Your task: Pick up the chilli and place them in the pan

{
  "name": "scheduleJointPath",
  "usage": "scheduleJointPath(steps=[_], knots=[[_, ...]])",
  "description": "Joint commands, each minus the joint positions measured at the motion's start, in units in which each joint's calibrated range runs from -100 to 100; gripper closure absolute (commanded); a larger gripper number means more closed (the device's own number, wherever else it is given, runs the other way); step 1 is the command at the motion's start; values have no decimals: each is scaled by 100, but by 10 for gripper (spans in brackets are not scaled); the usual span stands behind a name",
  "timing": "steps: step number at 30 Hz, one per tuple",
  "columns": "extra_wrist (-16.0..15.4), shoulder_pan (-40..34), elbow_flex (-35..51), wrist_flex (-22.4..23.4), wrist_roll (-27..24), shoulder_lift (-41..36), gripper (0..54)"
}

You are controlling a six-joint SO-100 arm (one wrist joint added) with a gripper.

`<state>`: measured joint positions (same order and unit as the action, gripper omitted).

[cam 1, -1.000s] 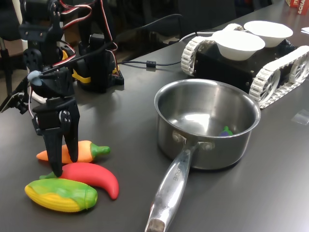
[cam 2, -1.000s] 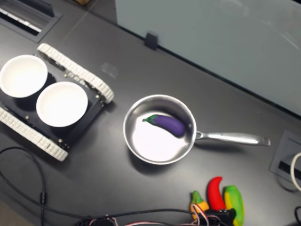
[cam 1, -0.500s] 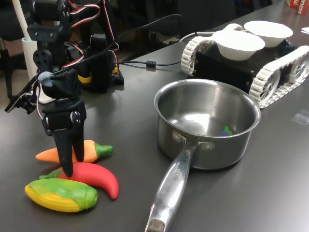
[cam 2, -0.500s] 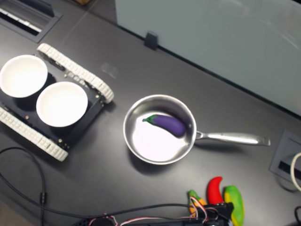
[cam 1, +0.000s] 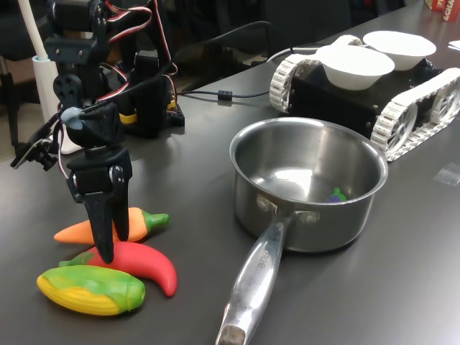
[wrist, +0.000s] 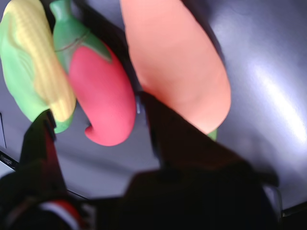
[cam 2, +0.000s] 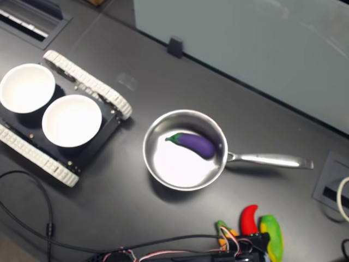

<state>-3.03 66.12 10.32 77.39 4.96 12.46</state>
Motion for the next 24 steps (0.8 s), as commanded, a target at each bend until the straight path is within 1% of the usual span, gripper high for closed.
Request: scheduleJointPath(steps=[1,8,16,24], knots=[[59,-167,-9,112,-29,-2,280],[59,-155,91,112,-54,150,281],[59,-132,363,240,-103,370,286],[59,-213,608,325,-44,547,321]])
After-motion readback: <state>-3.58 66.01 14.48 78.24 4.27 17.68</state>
